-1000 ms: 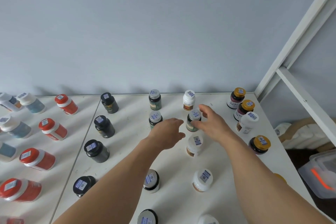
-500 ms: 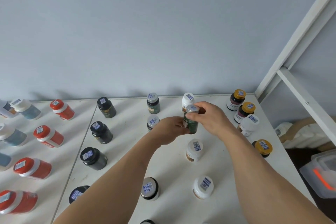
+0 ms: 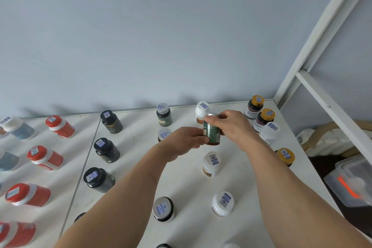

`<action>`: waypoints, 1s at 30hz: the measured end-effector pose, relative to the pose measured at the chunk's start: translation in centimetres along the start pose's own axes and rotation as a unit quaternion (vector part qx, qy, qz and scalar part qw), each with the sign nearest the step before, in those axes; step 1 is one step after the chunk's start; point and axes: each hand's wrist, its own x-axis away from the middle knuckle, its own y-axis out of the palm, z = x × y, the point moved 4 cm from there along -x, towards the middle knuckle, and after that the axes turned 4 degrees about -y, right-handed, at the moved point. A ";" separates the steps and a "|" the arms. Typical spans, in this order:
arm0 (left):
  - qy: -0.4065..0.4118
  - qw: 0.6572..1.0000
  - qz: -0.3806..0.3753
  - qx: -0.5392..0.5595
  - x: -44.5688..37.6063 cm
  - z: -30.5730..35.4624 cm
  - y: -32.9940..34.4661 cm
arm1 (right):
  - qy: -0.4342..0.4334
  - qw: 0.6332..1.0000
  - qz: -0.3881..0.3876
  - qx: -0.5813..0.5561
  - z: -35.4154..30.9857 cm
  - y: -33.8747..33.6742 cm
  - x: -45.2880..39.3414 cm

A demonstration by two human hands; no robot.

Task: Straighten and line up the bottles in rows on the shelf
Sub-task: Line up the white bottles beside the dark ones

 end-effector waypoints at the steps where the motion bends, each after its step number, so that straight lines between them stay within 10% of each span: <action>1: 0.002 1.000 -0.001 -0.001 0.0 0.0 0.0 | -0.001 1.000 -0.001 -0.007 0.0 0.0 0.0; 14: 0.027 0.991 0.084 -0.101 1.7 2.2 0.4 | -0.059 0.998 -0.026 -0.011 0.0 0.1 1.0; 21: 0.106 0.828 0.228 -0.501 4.5 3.0 0.1 | -0.086 0.996 -0.033 0.011 -0.6 0.8 1.8; 30: 0.207 0.749 0.298 -0.554 8.1 0.1 -2.9 | -0.112 0.993 -0.032 0.014 -2.9 2.8 5.2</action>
